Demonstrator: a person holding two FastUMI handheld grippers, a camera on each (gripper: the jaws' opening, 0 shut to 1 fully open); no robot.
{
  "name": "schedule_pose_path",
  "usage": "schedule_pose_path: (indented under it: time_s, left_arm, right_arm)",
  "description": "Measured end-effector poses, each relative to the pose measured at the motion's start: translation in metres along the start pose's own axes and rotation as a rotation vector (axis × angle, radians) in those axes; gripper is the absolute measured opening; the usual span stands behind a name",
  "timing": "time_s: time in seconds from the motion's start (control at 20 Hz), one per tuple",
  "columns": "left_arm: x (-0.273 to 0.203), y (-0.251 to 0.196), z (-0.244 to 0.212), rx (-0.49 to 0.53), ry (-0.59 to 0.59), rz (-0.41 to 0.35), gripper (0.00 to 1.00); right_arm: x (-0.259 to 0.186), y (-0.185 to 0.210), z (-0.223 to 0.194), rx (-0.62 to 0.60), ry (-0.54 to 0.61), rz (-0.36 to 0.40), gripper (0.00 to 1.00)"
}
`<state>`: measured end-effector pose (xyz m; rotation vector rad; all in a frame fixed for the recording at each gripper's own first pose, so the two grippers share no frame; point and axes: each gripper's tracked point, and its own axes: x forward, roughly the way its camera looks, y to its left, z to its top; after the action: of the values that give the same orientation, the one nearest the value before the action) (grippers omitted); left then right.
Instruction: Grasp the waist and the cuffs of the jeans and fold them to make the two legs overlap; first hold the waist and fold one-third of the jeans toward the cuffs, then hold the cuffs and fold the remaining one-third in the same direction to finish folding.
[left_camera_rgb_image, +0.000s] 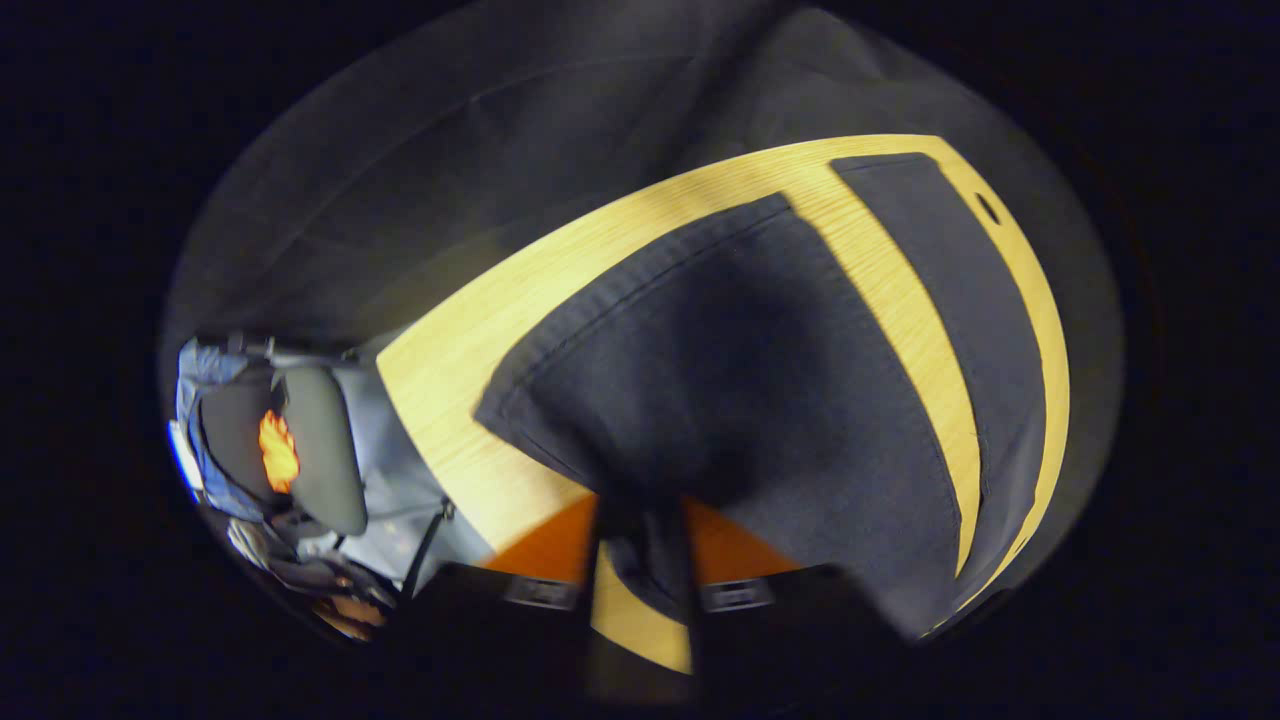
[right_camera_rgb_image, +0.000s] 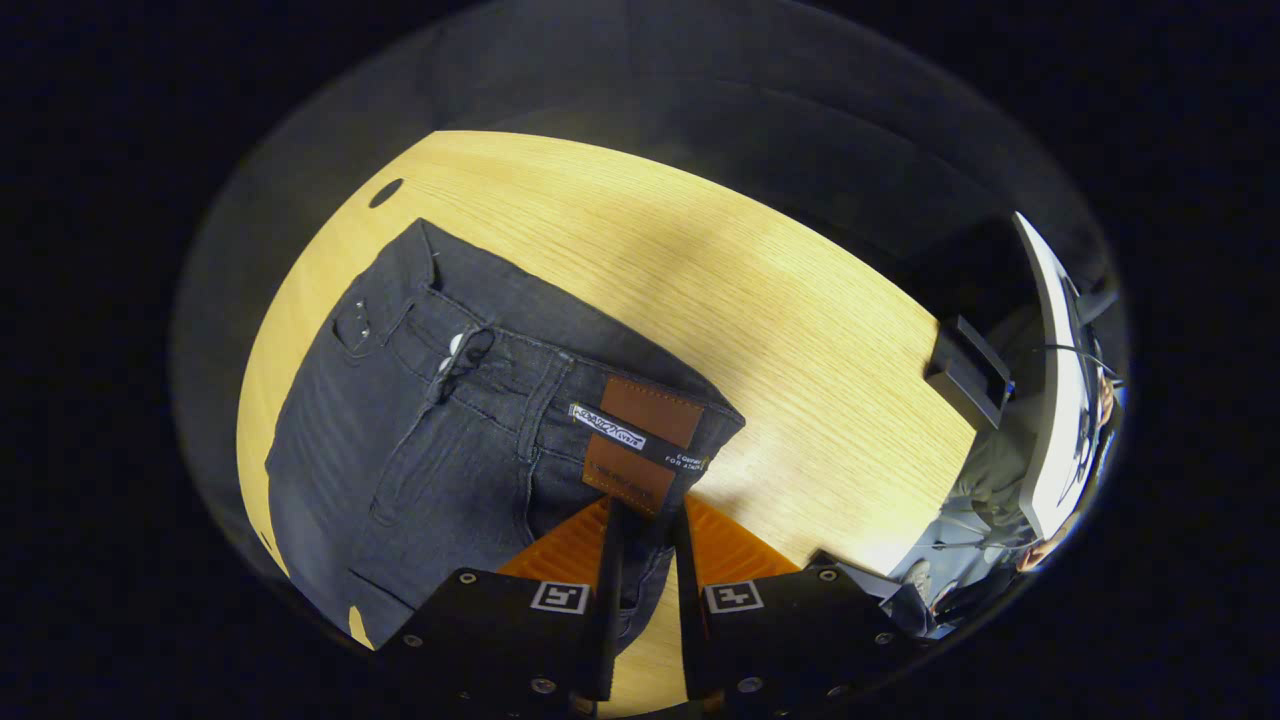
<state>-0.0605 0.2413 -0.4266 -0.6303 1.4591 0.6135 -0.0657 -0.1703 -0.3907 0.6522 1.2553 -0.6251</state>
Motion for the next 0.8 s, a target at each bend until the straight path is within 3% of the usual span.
schedule_pose_path:
  time_s: [0.05, 0.1, 0.15, 0.35, 0.6, 0.8]
  left_arm:
    - [-0.004, -0.002, 0.005, 0.009, -0.033, -0.03, 0.11]
    - [-0.001, -0.009, 0.007, -0.021, -0.052, -0.066, 0.12]
    - [-0.004, -0.011, 0.005, -0.015, -0.048, -0.091, 0.02]
    - [-0.04, -0.021, 0.021, -0.064, -0.154, -0.232, 0.02]
    - [-0.078, -0.046, 0.038, -0.023, -0.228, -0.311, 0.02]
    - [-0.103, -0.077, 0.066, 0.007, -0.241, -0.421, 0.02]
  right_arm:
    - [0.0, 0.003, 0.004, 0.047, 0.005, 0.075, 0.28]
    - [0.003, 0.008, 0.001, 0.138, 0.015, 0.127, 0.1]
    - [-0.001, 0.011, -0.003, 0.202, 0.045, 0.178, 0.1]
    - [-0.01, 0.008, 0.003, 0.228, 0.011, 0.274, 0.1]
    - [-0.046, 0.027, 0.011, 0.269, -0.031, 0.362, 0.1]
    - [-0.076, 0.053, 0.022, 0.34, -0.089, 0.405, 0.1]
